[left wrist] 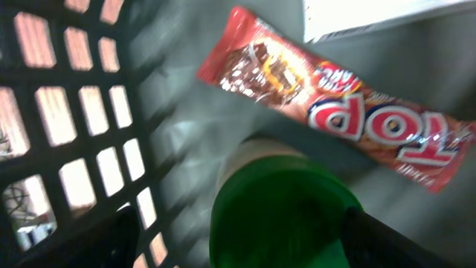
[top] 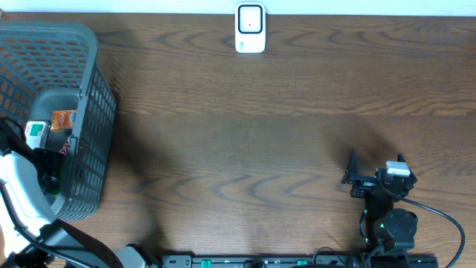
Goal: Scan the item barcode
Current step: 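Lower the left gripper into the basket and grasp the green-lidded jar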
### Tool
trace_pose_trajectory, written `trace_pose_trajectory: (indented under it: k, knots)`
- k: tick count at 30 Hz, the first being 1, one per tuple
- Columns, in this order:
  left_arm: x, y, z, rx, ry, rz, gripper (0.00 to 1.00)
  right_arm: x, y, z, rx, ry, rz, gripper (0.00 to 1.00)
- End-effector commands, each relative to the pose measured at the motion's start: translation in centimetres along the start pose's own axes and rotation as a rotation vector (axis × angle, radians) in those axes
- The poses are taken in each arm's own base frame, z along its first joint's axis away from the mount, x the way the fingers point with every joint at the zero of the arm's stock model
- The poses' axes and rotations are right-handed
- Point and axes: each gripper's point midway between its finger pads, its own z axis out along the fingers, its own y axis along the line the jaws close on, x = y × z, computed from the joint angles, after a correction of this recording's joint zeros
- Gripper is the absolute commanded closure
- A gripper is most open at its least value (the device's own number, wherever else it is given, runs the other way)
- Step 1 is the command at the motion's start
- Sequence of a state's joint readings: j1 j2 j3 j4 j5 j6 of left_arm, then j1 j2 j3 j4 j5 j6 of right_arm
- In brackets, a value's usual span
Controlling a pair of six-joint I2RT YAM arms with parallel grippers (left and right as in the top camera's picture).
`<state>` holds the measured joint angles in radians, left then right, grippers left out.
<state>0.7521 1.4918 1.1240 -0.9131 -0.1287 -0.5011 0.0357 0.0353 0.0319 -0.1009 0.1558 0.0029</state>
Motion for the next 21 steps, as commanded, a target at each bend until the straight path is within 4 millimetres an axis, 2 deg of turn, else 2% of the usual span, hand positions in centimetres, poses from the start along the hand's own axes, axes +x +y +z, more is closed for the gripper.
trace_pose_trajectory:
  k: [1, 6, 16, 21]
  knots:
    - [1.6, 0.7, 2.8, -0.075, 0.097, 0.016, 0.14, 0.3, -0.2, 0.1, 0.01, 0.005, -0.011, 0.01]
    - [1.9, 0.0, 3.2, -0.043, 0.125, 0.015, 0.14, 0.3, -0.3, 0.0, 0.01, 0.005, -0.011, 0.01]
    - [2.4, 0.2, 2.8, -0.041, 0.142, 0.017, 0.14, 0.3, -0.3, 0.0, 0.01, 0.005, -0.011, 0.01]
    - [2.4, -0.3, 1.9, 0.008, 0.131, 0.036, 0.14, 0.3, -0.2, 0.1, 0.01, 0.005, -0.011, 0.01]
